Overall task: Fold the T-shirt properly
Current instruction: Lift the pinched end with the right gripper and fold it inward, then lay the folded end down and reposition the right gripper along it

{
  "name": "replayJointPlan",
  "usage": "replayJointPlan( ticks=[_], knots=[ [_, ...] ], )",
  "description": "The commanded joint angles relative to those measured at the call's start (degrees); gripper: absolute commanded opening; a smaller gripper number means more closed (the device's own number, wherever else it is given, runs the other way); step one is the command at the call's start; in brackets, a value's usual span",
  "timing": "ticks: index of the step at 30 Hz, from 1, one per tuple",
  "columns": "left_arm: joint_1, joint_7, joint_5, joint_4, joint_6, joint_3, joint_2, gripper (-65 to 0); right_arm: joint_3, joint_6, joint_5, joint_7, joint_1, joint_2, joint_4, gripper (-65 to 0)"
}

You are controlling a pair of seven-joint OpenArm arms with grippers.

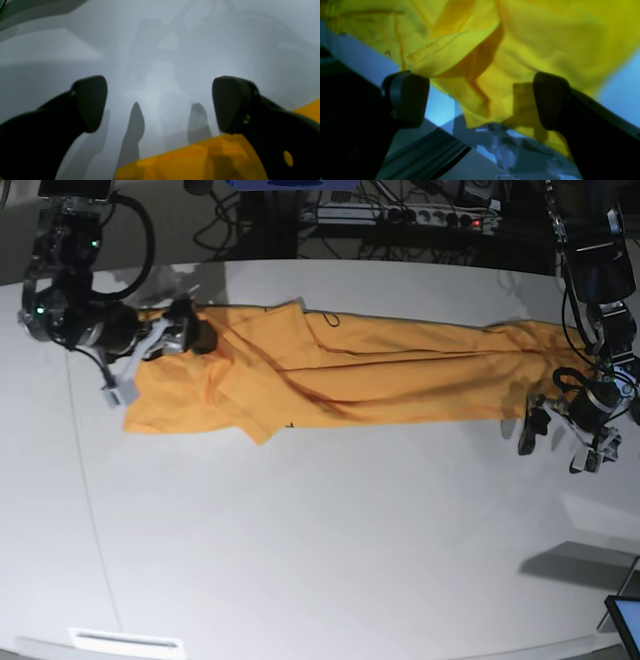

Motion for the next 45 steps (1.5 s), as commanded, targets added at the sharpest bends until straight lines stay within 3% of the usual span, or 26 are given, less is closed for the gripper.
replayJointPlan(
  ticks=[1,9,14,21,27,31,41,45],
  knots=[
    [-1.1,-1.5,-0.9,0.8,0.4,-0.4,-1.3,0.0,1.1,0.0,0.7,0.5,0.6,0.7,1.0,-0.7],
    [-1.1,-1.5,-0.9,0.9,0.4,-0.4,-1.3,0.0,3.1,0.0,0.7,0.3,5.1,4.5,1.4,-2.3],
    [-1.1,-1.5,-0.9,0.9,0.4,-0.4,-1.2,0.0,3.1,-0.1,0.6,-1.5,9.0,4.7,1.0,-2.3],
    [-1.1,-1.5,-0.9,0.8,0.4,-0.4,-1.7,0.0,3.3,-0.1,0.6,-1.1,3.8,4.2,0.3,-2.3],
    [-1.1,-1.5,-0.9,0.9,0.4,-0.4,-1.2,0.0,2.8,-0.1,0.8,-1.3,5.7,4.2,0.6,-2.3],
    [-1.0,-1.5,-0.9,0.9,0.4,-0.4,-0.5,0.0,-2.5,-0.1,0.8,-1.3,7.4,4.2,2.6,-2.3],
    [-0.6,-1.5,-0.9,0.8,0.4,-0.3,-0.6,0.0,-13.8,-0.1,0.6,-1.2,11.6,0.8,3.4,-2.3],
    [-0.7,-1.5,-0.9,0.8,0.4,-0.3,-0.5,0.0,-15.0,-0.1,0.5,-1.2,13.3,-0.3,0.6,-2.3]
  ],
)
